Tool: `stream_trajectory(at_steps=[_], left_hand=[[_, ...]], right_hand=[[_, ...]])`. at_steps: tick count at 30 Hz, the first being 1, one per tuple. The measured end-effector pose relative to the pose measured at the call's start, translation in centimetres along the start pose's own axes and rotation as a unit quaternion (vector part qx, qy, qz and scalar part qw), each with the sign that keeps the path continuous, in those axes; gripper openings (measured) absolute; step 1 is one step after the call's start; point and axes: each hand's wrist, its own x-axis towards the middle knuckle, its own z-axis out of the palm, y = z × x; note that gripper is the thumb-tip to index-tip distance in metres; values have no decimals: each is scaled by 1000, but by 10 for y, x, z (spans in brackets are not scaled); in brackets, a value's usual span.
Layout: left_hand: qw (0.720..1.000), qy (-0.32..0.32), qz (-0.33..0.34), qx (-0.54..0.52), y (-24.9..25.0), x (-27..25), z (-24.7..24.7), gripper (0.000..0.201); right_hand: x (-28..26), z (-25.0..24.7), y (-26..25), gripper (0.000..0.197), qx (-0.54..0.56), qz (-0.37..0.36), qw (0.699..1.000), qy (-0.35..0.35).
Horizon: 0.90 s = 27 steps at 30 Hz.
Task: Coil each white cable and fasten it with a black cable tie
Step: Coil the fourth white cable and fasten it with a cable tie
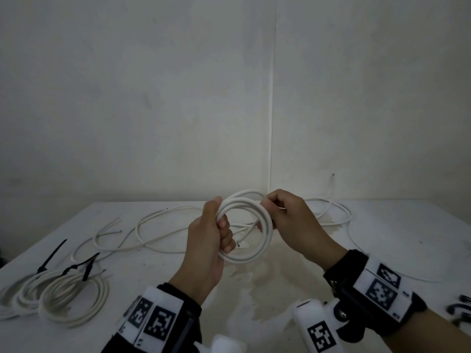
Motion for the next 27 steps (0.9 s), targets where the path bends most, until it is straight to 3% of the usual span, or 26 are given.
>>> stream_trajectory(at_steps=[6, 10, 16, 19, 22, 25, 27], left_hand=[[1000, 6, -4, -10, -1, 2, -3, 45], [1000, 15, 4, -23, -2, 2, -1, 45], [999, 33, 9, -25, -4, 3, -1, 44], [999, 37, 14, -18, -2, 5, -2, 43], [999, 40, 23, 2, -2, 5, -2, 43], [999, 45, 26, 17, -4, 5, -3, 43], [998, 42, 25, 28, -5, 5, -3, 43]], right_hand=[[-4, 3, -6, 25, 128, 54, 990, -33], [-4, -2, -10, 29, 197, 100, 970, -103], [-16, -5, -19, 36, 194, 132, 953, -193], [-18, -1, -20, 33, 178, 94, 962, -184], [-15, 5, -13, 42, 39, -4, 991, -129], [-14, 6, -11, 9, 9, -21, 993, -115], [-14, 6, -11, 11, 7, -10, 993, -121]])
